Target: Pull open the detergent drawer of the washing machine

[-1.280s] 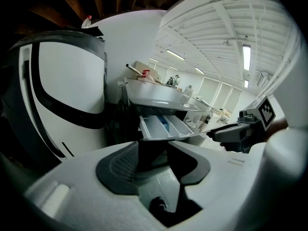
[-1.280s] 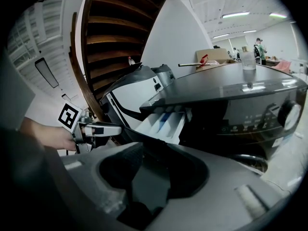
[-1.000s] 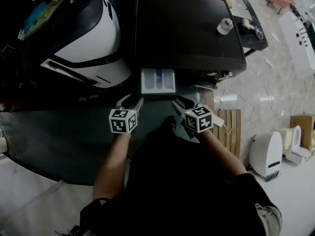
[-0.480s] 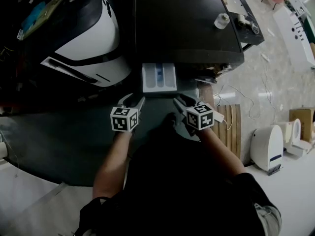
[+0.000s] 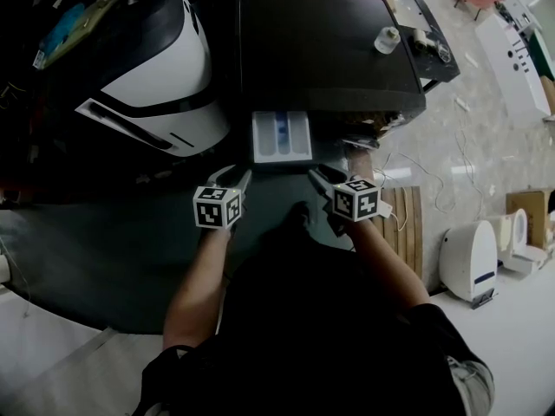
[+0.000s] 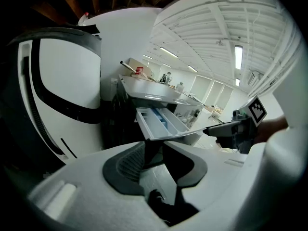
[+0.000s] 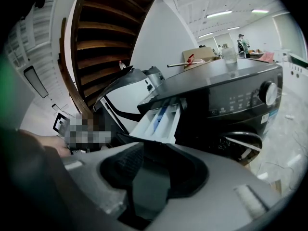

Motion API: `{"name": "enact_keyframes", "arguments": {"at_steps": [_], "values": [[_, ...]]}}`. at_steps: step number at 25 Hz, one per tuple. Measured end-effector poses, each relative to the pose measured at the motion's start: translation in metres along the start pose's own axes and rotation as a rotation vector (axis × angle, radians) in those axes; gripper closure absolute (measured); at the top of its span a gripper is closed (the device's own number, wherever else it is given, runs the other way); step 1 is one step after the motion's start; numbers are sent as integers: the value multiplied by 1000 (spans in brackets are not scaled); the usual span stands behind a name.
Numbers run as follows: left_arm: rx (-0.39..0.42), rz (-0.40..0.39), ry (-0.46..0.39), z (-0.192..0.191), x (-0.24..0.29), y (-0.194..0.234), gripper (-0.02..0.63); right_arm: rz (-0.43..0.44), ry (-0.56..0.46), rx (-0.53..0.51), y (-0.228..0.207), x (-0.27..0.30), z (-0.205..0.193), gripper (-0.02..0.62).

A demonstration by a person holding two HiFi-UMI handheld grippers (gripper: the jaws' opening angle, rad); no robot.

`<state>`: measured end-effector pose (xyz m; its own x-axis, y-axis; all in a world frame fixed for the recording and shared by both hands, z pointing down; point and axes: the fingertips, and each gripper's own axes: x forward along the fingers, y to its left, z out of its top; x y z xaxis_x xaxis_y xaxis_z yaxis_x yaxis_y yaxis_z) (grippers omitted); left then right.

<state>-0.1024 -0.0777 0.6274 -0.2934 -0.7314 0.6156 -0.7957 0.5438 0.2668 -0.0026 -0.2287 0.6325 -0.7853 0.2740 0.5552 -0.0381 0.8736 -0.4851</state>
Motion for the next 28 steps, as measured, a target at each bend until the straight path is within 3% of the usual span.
{"name": "enact_keyframes", "arguments": {"at_steps": [5, 13, 18, 24, 28], "values": [[53, 16, -38, 15, -23, 7, 486, -49, -34, -65, 1, -24, 19, 462], [155, -6, -153, 57, -61, -10, 546, -97, -126, -182, 13, -92, 51, 585], [140, 57, -259, 103, -98, -19, 580, -49, -237, -206, 24, -120, 104, 592], [156, 120, -370, 155, -141, -36, 595, 31, -352, -323, 55, -142, 169, 594], [153, 145, -457, 180, -158, -51, 596, 37, -376, -412, 73, -153, 182, 594]]}}
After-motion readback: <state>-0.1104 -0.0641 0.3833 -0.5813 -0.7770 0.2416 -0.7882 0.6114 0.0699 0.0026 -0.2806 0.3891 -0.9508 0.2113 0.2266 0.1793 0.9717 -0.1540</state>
